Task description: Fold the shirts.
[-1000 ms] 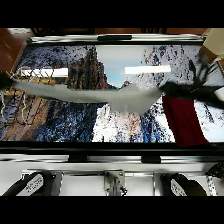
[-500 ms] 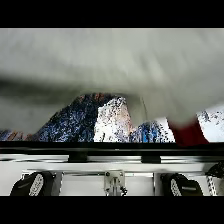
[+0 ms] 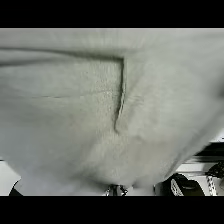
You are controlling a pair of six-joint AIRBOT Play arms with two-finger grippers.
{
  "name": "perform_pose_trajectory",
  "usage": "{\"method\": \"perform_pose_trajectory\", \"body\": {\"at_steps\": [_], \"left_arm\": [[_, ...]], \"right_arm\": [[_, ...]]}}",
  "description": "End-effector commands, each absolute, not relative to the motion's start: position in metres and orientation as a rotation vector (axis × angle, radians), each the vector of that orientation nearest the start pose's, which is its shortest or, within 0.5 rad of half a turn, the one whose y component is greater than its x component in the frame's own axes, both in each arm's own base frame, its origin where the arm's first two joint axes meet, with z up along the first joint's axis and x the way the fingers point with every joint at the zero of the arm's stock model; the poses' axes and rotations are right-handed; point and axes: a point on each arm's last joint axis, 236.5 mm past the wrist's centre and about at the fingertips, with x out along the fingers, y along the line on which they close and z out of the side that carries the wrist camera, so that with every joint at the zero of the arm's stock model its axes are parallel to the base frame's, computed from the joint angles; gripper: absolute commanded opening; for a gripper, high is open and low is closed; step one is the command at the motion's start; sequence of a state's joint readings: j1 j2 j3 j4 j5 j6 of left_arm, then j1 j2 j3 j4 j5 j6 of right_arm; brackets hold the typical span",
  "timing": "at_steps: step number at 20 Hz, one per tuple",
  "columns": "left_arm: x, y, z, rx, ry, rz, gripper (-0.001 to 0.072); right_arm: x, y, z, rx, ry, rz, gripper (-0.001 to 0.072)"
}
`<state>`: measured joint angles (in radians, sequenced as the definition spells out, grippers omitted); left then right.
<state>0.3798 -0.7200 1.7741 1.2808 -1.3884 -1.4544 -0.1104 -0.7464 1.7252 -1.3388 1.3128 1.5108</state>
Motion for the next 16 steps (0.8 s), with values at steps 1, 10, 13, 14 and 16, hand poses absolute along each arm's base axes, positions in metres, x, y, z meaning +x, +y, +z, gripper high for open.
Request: {"method": "perform_pose_trajectory", "body": {"at_steps": [1, 10, 13, 14, 16], "left_arm": [[0.298, 0.029, 0.288, -0.104, 0.689, -0.022, 0.0033], [0.495, 0.014, 0.060, -0.300, 0.965, -0.067, 0.0033], [0.547, 0.012, 0.049, -0.375, 0.899, -0.080, 0.0033], [0.555, 0.011, 0.040, -0.395, 0.899, -0.082, 0.0033], [0.549, 0.008, 0.017, -0.396, 0.969, -0.095, 0.0033]], "right_arm": [[0.319, 0.030, 0.258, 0.133, 0.854, 0.171, 0.0079], [0.514, 0.044, 0.063, 0.543, 0.900, 0.157, 0.0079], [0.548, 0.034, 0.049, 0.445, 0.802, 0.137, 0.0079], [0.552, 0.035, 0.041, 0.430, 0.802, 0.131, 0.0079], [0.541, 0.042, 0.021, 0.391, 0.884, 0.151, 0.0079]]}}
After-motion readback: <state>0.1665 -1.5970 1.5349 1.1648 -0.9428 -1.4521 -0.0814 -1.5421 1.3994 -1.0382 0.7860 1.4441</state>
